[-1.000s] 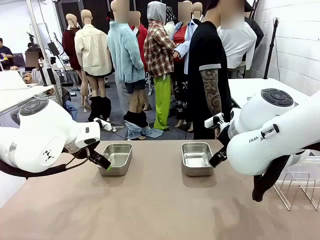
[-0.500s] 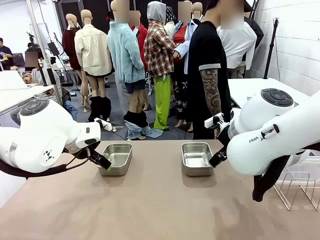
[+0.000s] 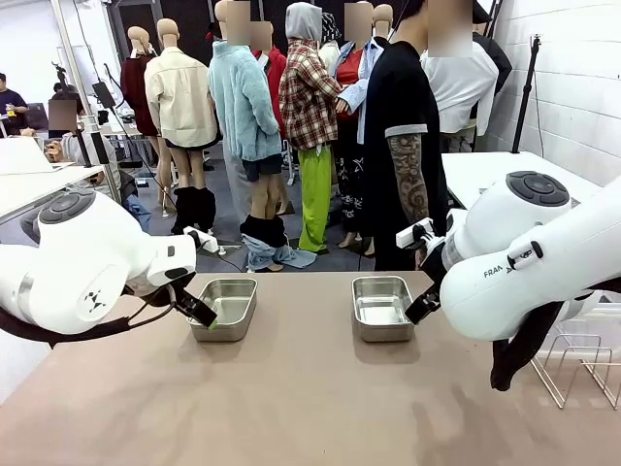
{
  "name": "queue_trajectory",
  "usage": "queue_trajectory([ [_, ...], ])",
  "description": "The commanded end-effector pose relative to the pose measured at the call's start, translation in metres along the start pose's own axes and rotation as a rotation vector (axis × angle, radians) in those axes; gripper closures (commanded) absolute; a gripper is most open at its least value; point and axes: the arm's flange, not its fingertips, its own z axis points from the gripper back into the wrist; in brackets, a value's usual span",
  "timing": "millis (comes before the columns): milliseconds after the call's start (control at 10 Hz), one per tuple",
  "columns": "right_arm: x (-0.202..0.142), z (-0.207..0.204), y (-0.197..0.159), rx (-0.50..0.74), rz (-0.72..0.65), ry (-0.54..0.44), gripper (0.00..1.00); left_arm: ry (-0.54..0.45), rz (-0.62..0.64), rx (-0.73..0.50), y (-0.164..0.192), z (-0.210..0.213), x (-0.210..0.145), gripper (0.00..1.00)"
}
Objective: Place the bread in airtight containers.
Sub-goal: Lift both Airtight Container.
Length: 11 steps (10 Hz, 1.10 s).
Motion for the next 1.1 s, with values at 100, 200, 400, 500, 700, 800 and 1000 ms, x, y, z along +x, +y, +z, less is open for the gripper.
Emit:
queue_trajectory([
  [100,0.012,0.065,-0.004,-0.105,0.032,-0.113,0.0,-0.098,-0.056,0.141,0.009,0.055,0.033,0.0],
  [200,0.0,0.1,-0.025,-0.173,-0.036,-0.15,0.0,-0.1,-0.068,0.172,0.025,0.08,0.042,0.0],
  [400,-0.04,0.16,-0.073,-0.255,-0.179,-0.212,0.0,-0.137,-0.006,0.187,0.071,0.118,0.041,0.0],
  [500,-0.069,0.186,-0.101,-0.254,-0.262,-0.229,0.0,-0.126,0.026,0.191,0.09,0.126,0.033,0.0],
  [700,-0.137,0.217,-0.16,-0.282,-0.474,-0.227,0.0,-0.106,0.119,0.212,0.129,0.132,0.019,0.0],
  [800,-0.169,0.222,-0.183,-0.265,-0.543,-0.201,0.0,-0.081,0.145,0.213,0.146,0.13,0.014,0.0],
  [1000,-0.22,0.209,-0.218,-0.223,-0.676,-0.128,0.0,-0.089,0.218,0.193,0.172,0.124,0.004,0.0],
])
